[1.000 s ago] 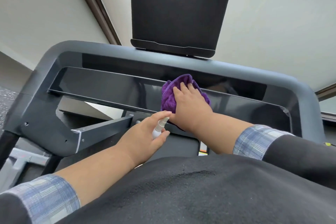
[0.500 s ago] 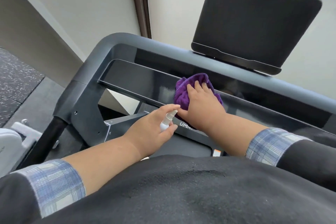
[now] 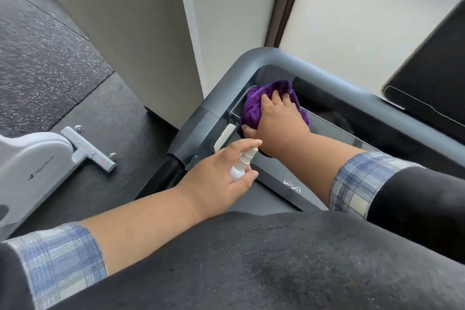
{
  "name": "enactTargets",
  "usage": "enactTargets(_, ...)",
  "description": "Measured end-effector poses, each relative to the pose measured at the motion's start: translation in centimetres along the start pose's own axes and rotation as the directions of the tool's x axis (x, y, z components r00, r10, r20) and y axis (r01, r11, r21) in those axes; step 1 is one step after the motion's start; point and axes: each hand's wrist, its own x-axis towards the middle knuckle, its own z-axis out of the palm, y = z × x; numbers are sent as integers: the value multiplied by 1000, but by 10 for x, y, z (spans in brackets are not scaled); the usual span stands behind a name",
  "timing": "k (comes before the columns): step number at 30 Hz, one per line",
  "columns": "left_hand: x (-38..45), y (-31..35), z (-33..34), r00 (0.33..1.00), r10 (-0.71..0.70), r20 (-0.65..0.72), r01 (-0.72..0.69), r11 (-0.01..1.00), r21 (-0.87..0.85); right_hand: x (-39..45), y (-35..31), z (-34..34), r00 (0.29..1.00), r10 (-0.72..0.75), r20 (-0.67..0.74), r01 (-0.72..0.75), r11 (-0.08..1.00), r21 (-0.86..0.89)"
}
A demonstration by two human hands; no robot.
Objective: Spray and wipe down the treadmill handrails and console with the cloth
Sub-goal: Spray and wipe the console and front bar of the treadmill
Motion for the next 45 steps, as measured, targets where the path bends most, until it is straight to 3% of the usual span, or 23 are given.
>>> enactTargets(5,4,-3,-11,999,30,27,-30,1000,-8,16,-21,-4,1000,-15,27,14,999,31)
enactTargets(9,14,1,-7,996,69,52,-67,997,-33,-5,5,-3,1000,-24,16,22,994,105)
enactTargets(15,26,4,7,987,113,119,-107,993,-56,-55,60,6,991,136,-12,-133,979,155)
enactTargets(21,22,-7,-1,990,104,95,-98,993,-71,-39,32,0,978,205,37,-208,969,131)
enactTargets(30,10,-23,-17,996,47,70,-45,999,-26,23,-36,-8,998,26,63,-30,997,71)
enactTargets(37,25,-6,-10,991,90,100,-89,996,-22,-9,-19,3,947,-288,140,298,953,-53)
enactTargets(41,26,-6,-16,990,104,92,-101,994,-43,4,-7,-9,980,-189,69,180,976,121)
enactTargets(45,20,-9,-21,989,91,114,-90,996,-16,18,-14,-12,999,-29,20,24,983,180)
